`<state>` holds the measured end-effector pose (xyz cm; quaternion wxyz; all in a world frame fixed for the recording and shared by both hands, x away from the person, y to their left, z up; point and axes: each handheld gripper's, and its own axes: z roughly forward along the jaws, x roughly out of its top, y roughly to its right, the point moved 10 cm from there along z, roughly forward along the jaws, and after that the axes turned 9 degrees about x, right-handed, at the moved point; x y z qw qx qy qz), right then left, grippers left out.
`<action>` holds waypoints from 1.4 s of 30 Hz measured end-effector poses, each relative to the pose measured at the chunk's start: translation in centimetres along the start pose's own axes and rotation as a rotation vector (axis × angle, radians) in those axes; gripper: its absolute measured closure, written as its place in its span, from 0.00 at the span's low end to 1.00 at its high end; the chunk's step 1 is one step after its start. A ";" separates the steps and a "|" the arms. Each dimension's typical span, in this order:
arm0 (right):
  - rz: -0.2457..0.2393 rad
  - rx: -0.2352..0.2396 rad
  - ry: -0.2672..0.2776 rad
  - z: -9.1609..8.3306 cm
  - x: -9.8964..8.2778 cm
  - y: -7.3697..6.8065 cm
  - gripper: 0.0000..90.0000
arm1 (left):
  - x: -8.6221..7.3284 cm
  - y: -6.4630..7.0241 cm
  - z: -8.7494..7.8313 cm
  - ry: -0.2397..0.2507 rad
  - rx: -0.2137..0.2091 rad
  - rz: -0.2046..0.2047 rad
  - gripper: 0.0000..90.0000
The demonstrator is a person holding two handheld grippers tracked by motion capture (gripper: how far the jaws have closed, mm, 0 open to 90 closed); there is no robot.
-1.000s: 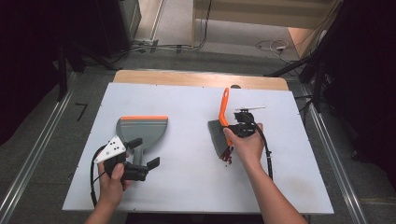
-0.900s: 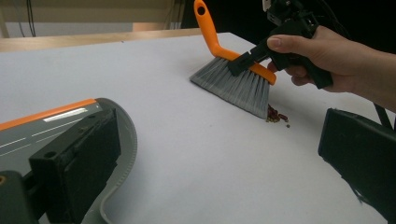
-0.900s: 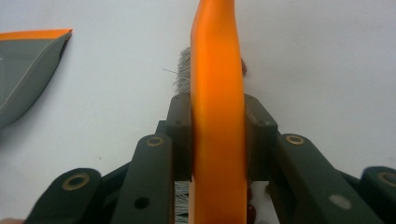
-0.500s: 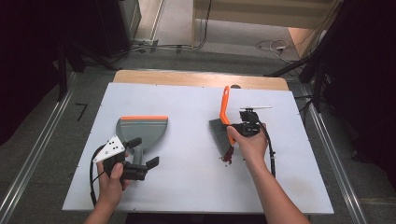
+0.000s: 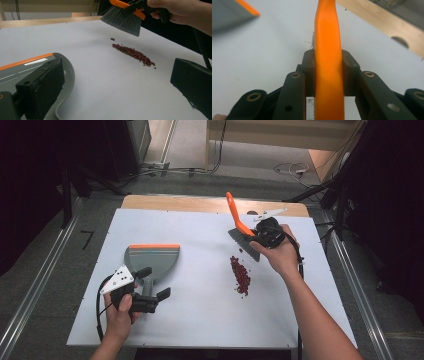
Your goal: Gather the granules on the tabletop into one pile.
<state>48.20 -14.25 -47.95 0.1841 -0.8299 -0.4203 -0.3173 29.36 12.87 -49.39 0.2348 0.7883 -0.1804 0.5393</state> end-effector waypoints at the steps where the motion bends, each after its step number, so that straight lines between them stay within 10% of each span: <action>1: -0.057 -0.016 -0.019 0.4 0.0 0.4 0.76 | 0.0 0.0 0.0 -0.001 -0.002 0.000 0.00; 9: -0.328 -0.031 -0.050 4.3 -0.8 2.2 0.76 | -0.2 -0.1 0.1 -0.006 0.002 0.000 0.00; 17: -0.536 0.024 -0.082 5.5 -1.4 -0.3 0.77 | -0.2 -0.2 0.2 -0.006 0.002 -0.002 0.00; 42: -0.618 0.154 -0.092 2.8 -6.1 -6.4 0.75 | -0.2 0.2 0.2 -0.005 0.005 -0.002 0.00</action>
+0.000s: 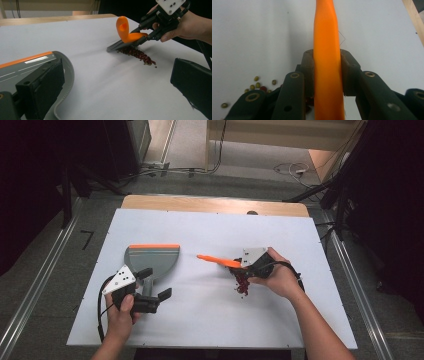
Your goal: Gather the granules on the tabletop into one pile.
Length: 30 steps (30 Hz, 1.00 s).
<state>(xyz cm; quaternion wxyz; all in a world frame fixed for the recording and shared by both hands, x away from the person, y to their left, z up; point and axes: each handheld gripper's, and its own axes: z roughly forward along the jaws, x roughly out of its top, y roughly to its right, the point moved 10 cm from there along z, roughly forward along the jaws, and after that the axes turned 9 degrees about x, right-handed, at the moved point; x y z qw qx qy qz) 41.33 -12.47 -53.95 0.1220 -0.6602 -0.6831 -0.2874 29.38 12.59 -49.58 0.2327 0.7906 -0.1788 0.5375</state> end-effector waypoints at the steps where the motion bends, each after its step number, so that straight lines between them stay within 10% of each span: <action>1: 0.002 0.001 0.007 0.0 0.0 -0.2 0.75 | 0.0 0.0 0.0 0.000 0.000 -0.001 0.00; 30: 0.023 0.020 0.027 -1.5 0.4 -2.4 0.76 | 0.0 0.2 0.0 -0.002 -0.002 0.003 0.00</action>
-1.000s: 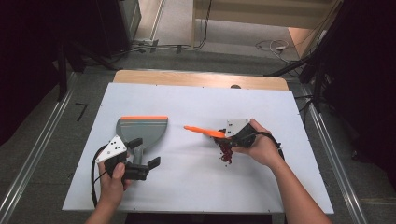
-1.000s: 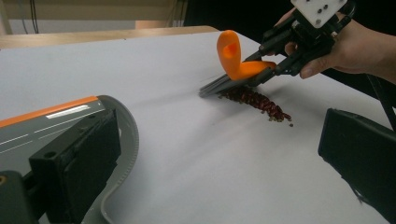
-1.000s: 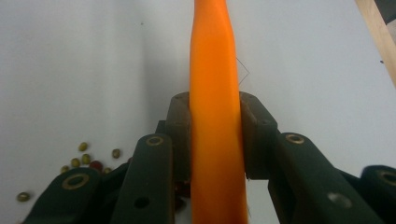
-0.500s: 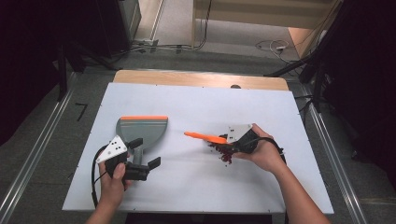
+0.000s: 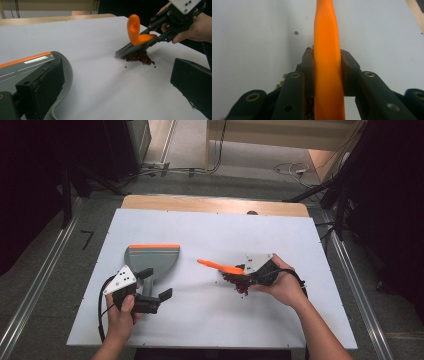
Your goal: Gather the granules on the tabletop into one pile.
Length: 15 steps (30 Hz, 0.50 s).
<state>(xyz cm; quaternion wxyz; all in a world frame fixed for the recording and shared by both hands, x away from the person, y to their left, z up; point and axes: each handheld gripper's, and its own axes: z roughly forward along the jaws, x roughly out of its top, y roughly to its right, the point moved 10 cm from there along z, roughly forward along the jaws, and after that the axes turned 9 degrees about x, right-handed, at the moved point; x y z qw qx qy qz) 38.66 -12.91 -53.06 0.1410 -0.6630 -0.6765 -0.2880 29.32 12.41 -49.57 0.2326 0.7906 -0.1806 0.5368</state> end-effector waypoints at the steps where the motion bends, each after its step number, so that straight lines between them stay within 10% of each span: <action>1: 0.017 -0.003 0.012 -0.2 0.1 0.1 0.76 | 0.0 0.0 0.0 0.001 0.000 -0.001 0.00; 11: 0.148 -0.039 0.089 -2.0 3.9 -0.2 0.76 | 0.1 -0.1 0.0 0.004 0.002 0.002 0.00; 15: 0.366 -0.009 0.098 -0.7 5.9 -1.7 0.76 | 0.1 0.0 0.0 0.006 0.001 0.004 0.00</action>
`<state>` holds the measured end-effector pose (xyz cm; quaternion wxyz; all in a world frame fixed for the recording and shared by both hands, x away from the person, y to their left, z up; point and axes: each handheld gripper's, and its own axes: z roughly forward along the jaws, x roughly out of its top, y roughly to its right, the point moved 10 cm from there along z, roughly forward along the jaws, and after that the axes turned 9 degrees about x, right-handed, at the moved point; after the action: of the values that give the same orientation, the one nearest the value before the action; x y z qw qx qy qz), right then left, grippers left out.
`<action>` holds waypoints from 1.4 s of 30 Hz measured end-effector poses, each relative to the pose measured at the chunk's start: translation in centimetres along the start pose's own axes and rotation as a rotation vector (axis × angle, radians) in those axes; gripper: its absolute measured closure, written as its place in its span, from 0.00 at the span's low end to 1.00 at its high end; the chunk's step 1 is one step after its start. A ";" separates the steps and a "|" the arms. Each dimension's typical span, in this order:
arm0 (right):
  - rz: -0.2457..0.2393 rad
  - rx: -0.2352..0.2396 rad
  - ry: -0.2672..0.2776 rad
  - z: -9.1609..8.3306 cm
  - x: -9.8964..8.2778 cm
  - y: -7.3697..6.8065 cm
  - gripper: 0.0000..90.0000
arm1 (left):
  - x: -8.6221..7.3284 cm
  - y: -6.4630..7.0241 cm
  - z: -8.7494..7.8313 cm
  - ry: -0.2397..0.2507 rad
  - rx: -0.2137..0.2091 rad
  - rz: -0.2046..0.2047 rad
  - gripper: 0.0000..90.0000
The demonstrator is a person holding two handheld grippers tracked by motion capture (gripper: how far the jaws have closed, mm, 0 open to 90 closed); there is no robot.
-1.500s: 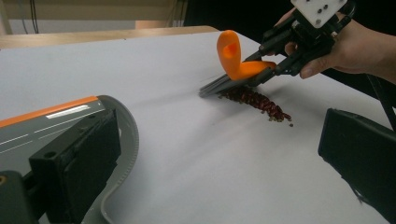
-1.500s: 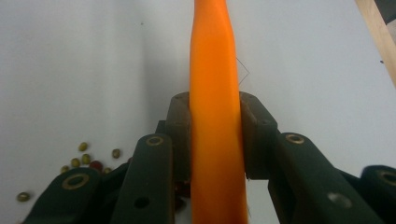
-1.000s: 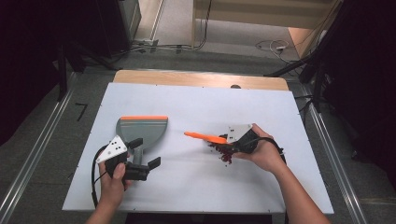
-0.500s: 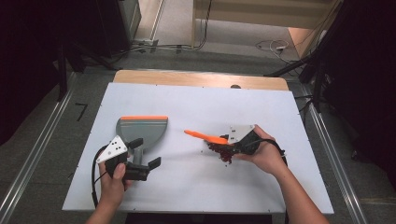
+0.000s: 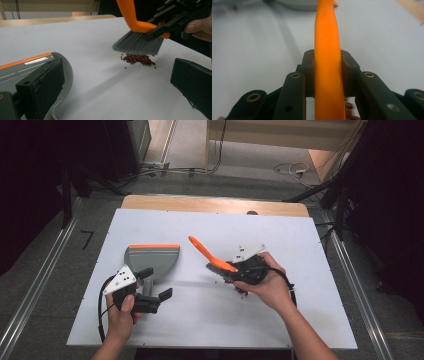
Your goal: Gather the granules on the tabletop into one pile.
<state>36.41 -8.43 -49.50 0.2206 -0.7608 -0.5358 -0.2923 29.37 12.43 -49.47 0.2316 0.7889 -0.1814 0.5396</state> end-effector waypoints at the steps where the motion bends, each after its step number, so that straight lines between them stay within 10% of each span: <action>1: 0.067 0.016 0.012 0.6 0.3 -0.5 0.76 | 0.0 0.0 0.0 0.000 0.000 0.000 0.00; 6: 0.324 0.045 -0.012 3.8 0.0 -1.5 0.76 | 0.1 -0.1 -0.2 0.002 -0.001 -0.002 0.00; 14: 0.524 -0.001 0.013 3.0 -2.4 1.6 0.76 | 0.1 -0.3 -0.2 0.006 -0.001 -0.006 0.00; 29: 0.524 -0.052 0.116 -3.0 -3.6 4.0 0.76 | -0.1 0.1 0.1 -0.006 -0.004 0.002 0.00; 36: 0.339 0.162 0.034 -1.5 -4.2 0.2 0.76 | -0.1 0.1 0.2 -0.009 -0.006 0.003 0.00; 42: 0.294 0.167 -0.023 0.9 -4.6 0.4 0.76 | -0.1 0.2 0.1 -0.006 -0.004 0.002 0.00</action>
<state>35.76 -11.15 -53.29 0.3173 -0.8133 -0.4436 -0.2026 29.33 12.20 -49.54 0.2321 0.7899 -0.1838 0.5370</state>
